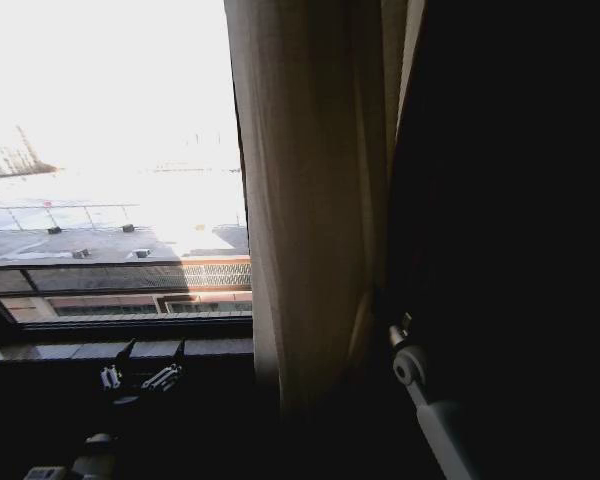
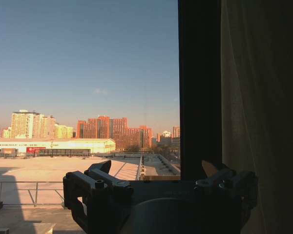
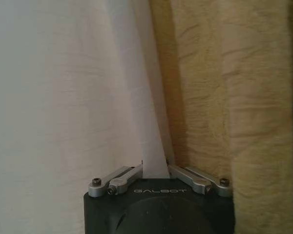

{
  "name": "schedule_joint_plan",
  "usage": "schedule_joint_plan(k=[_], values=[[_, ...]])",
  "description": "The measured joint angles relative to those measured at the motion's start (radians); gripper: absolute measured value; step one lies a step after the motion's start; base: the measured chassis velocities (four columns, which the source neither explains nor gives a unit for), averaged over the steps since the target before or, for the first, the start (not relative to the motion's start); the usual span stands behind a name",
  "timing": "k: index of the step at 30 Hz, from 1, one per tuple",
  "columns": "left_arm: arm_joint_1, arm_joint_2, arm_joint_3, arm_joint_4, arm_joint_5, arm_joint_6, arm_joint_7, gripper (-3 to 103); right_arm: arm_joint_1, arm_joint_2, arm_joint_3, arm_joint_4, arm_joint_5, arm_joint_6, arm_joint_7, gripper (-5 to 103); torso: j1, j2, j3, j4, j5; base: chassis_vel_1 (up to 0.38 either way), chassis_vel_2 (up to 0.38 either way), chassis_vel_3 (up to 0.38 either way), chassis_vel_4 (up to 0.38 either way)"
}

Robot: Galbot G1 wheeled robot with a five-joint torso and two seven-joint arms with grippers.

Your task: Open the curtains by pulling them apart, changing their state from closed to fully open.

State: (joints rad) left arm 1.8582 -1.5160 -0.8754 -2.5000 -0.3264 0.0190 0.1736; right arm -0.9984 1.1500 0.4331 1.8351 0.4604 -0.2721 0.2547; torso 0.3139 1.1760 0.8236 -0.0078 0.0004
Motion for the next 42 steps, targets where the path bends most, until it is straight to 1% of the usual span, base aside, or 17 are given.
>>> schedule_joint_plan(k=[2, 3, 4, 6, 7, 10, 11, 12, 13, 16, 18, 21, 22, 24, 26, 29, 42], values=[[0.001, 0.0, -0.001, 0.0, 0.0, 0.0, -0.001, 100, -0.006, 0.0, 0.006, 0.001, -0.012, -0.001, -0.009, -1, 0.0, 0.0, 0.0, 0.0007, -0.0016, 0.024, 0.015, -0.017, -0.028], [0.001, 0.0, -0.001, 0.0, 0.0, 0.0, -0.002, 100, -0.011, 0.0, 0.008, 0.005, -0.013, -0.001, -0.014, 4, 0.0, 0.0, 0.0, 0.0005, -0.0012, 0.049, 0.03, -0.061, -0.056], [0.001, 0.0, -0.001, 0.0, 0.0, 0.0, -0.002, 100, -0.011, 0.0, 0.008, 0.005, -0.013, -0.001, -0.014, 4, 0.0, 0.0, 0.0, 0.0005, -0.0012, 0.049, 0.03, -0.061, -0.056], [0.001, 0.0, -0.003, 0.0, 0.0, 0.0, -0.003, 100, -0.031, -0.003, 0.011, 0.026, -0.011, -0.004, -0.021, 15, 0.0, 0.0, 0.0, 0.0005, -0.0006, 0.046, 0.051, -0.06, -0.06], [0.001, 0.0, -0.003, 0.0, 0.0, 0.0, -0.003, 100, -0.031, -0.003, 0.011, 0.026, -0.011, -0.004, -0.021, 15, 0.0, 0.0, 0.0, 0.0005, -0.0006, 0.046, 0.023, -0.06, -0.06], [-0.002, 0.001, -0.006, 0.006, -0.002, 0.0, -0.005, 100, -0.101, -0.013, 0.028, 0.102, -0.007, -0.03, -0.057, 31, 0.0, 0.0, 0.0, 0.0, 0.0002, 0.0, 0.0, 0.0, 0.0], [-0.004, 0.001, -0.006, 0.009, -0.002, 0.0, -0.005, 100, -0.125, -0.016, 0.033, 0.129, -0.008, -0.039, -0.068, 31, 0.0, 0.0, 0.0, -0.0003, 0.0007, 0.0, 0.0, 0.0, 0.0], [-0.005, 0.001, -0.006, 0.01, -0.002, 0.0, -0.005, 100, -0.15, -0.018, 0.036, 0.155, -0.013, -0.044, -0.075, 37, 0.0, 0.0, 0.0, -0.0001, 0.0001, 0.0, 0.0, 0.0, 0.0], [-0.005, 0.001, -0.006, 0.01, -0.002, 0.0, -0.005, 100, -0.15, -0.018, 0.036, 0.155, -0.013, -0.044, -0.075, 37, 0.0, 0.0, 0.0, -0.0001, 0.0001, 0.0, 0.0, 0.0, 0.0], [-0.007, -0.003, -0.001, 0.013, -0.004, 0.001, -0.005, 100, -0.225, -0.015, 0.041, 0.237, -0.039, -0.058, -0.078, 52, 0.0, 0.0, 0.0, -0.0001, -0.0001, 0.0, 0.0, 0.0, 0.0], [-0.008, -0.004, 0.0, 0.015, -0.005, 0.0, -0.005, 100, -0.242, -0.012, 0.041, 0.264, -0.042, -0.064, -0.073, 52, 0.0, 0.0, 0.0, 0.0, -0.0003, 0.0, 0.0, 0.0, 0.0], [-0.011, -0.005, -0.003, 0.024, -0.011, -0.003, -0.006, 100, -0.292, -0.002, 0.035, 0.345, -0.045, -0.088, -0.054, 69, 0.0, 0.0, 0.0, 0.0002, -0.0005, 0.0, 0.0, 0.0, 0.0], [-0.011, -0.005, -0.003, 0.024, -0.011, -0.003, -0.006, 100, -0.292, -0.002, 0.035, 0.345, -0.045, -0.088, -0.054, 69, 0.0, 0.0, 0.0, 0.0002, -0.0005, 0.0, 0.0, 0.0, 0.0], [-0.013, -0.004, -0.01, 0.03, -0.024, -0.005, -0.006, 100, -0.33, 0.012, 0.036, 0.389, -0.051, -0.117, -0.06, 80, 0.0, 0.0, 0.0, 0.0001, -0.0001, 0.0, 0.0, 0.0, 0.0], [-0.016, -0.004, -0.011, 0.031, -0.026, -0.006, -0.006, 100, -0.34, 0.016, 0.036, 0.397, -0.058, -0.119, -0.062, 85, 0.0, 0.0, 0.0, 0.0, 0.0, 0.0, 0.0, 0.0, 0.0], [-0.028, -0.004, -0.009, 0.035, -0.029, -0.006, -0.007, 100, -0.353, 0.027, 0.025, 0.41, -0.078, -0.11, -0.068, 99, 0.0, 0.0, 0.0, 0.0001, -0.0001, 0.0, 0.0, 0.0, 0.0], [-0.031, 0.005, -0.008, 0.041, -0.032, -0.005, -0.006, 100, -0.349, 0.028, 0.027, 0.398, -0.106, -0.097, -0.08, 100, 0.0, 0.0, 0.0, 0.0002, 0.0, 0.029, 0.02, -0.027, -0.026]])
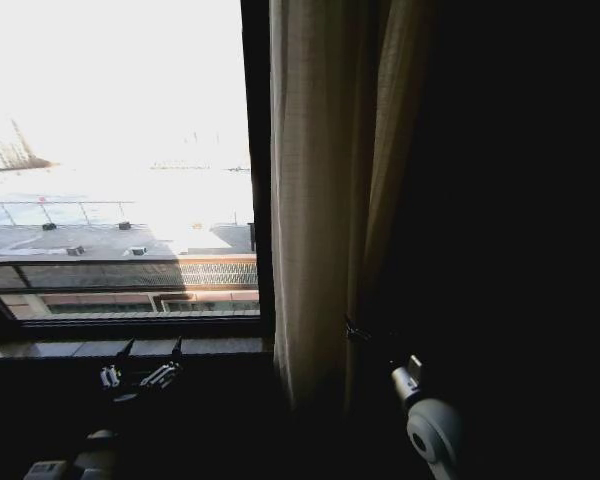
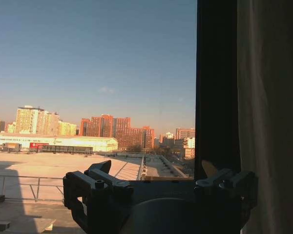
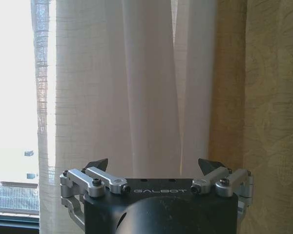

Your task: Open the curtains by pulling them apart, changing their state from closed to fully open.

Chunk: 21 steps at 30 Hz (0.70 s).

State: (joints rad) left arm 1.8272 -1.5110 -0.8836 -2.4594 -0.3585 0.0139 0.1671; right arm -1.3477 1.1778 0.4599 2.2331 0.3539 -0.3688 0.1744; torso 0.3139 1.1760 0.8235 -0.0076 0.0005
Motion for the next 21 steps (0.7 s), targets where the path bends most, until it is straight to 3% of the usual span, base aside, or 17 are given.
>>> schedule_joint_plan(k=[7, 21], values=[[0.002, -0.001, 0.0, 0.002, 0.0, 0.0, 0.0, 100, 0.003, 0.007, -0.007, -0.012, -0.011, 0.009, 0.0, 100, 0.0, 0.0, 0.0, 0.0, -0.0005, 0.179, 0.153, -0.166, -0.162], [0.002, -0.006, 0.003, -0.003, 0.007, 0.001, 0.0, 100, 0.014, 0.005, -0.011, -0.039, -0.03, 0.028, -0.001, 100, 0.0, 0.0, 0.0, -0.0001, -0.0002, 0.288, 0.303, -0.297, -0.29]])
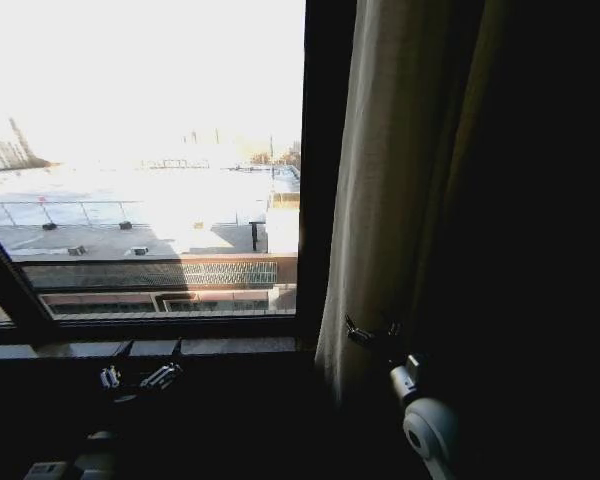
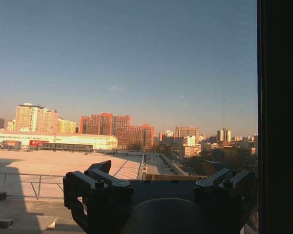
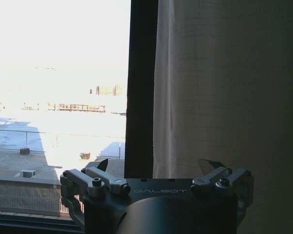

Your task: Open the curtains by pulling them apart, changing their state from closed to fully open.

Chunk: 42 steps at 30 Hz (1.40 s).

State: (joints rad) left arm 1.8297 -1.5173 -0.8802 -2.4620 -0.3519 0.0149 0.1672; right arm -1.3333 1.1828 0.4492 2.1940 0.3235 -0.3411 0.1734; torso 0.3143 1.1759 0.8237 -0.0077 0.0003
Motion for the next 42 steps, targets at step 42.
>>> schedule_joint_plan(k=[42], values=[[0.018, -0.013, 0.003, -0.013, 0.036, 0.025, 0.001, 100, 0.519, 0.032, -0.044, -0.648, 0.002, 0.07, 0.092, 68, 0.0, 0.0, 0.0, 0.0, -0.0003, 0.033, 0.033, -0.038, -0.038]])
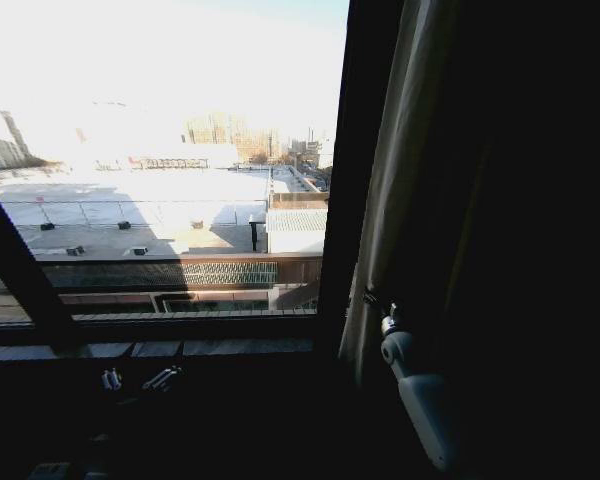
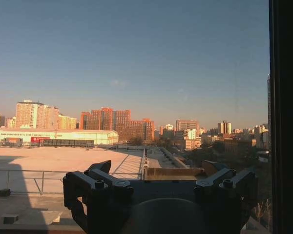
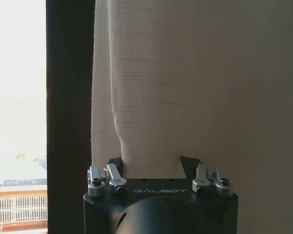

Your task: Open the curtains by pulling them apart, changing their state from closed to fully open.

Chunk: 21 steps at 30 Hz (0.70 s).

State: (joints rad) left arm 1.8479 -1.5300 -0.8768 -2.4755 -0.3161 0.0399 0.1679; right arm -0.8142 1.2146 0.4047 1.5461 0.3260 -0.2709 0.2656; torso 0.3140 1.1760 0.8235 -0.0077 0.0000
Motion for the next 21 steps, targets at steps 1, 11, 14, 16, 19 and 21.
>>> schedule_joint_plan(k=[1, 11, 14, 16, 19, 21], values=[[0.001, -0.002, 0.0, 0.001, 0.0, 0.0, 0.0, 100, 0.003, -0.001, -0.003, -0.001, 0.0, 0.0, -0.001, 62, 0.0, 0.0, 0.0, 0.0, 0.0001, 0.0, 0.0, 0.0, 0.0], [0.001, -0.01, -0.001, 0.004, 0.003, -0.003, 0.0, 100, 0.014, 0.001, -0.024, -0.005, 0.003, 0.002, -0.005, 24, 0.0, 0.0, 0.0, 0.0001, 0.0001, 0.0, 0.0, 0.0, 0.0], [0.001, -0.009, -0.004, 0.004, 0.003, -0.003, 0.0, 100, 0.014, -0.001, -0.026, -0.002, 0.005, 0.003, -0.005, 19, 0.0, 0.0, 0.0, 0.0, 0.0002, 0.0, 0.0, 0.0, 0.0], [0.002, -0.009, -0.004, 0.004, 0.002, -0.004, 0.0, 100, 0.014, -0.004, -0.028, 0.004, 0.006, 0.006, -0.006, 8, 0.0, 0.0, 0.0, 0.0, 0.0002, 0.0, 0.0, 0.0, 0.0], [0.001, -0.009, -0.005, 0.003, 0.002, -0.005, 0.0, 100, 0.012, -0.008, -0.029, 0.011, 0.009, 0.007, -0.008, 2, 0.0, 0.0, 0.0, 0.0, 0.0002, 0.0, 0.0, 0.0, 0.0], [0.001, -0.01, -0.004, 0.003, 0.002, -0.005, 0.0, 100, 0.006, -0.012, -0.029, 0.025, 0.027, 0.006, -0.023, 0, 0.0, 0.0, 0.0, 0.0, 0.0002, 0.0, 0.0, 0.0, 0.0]])
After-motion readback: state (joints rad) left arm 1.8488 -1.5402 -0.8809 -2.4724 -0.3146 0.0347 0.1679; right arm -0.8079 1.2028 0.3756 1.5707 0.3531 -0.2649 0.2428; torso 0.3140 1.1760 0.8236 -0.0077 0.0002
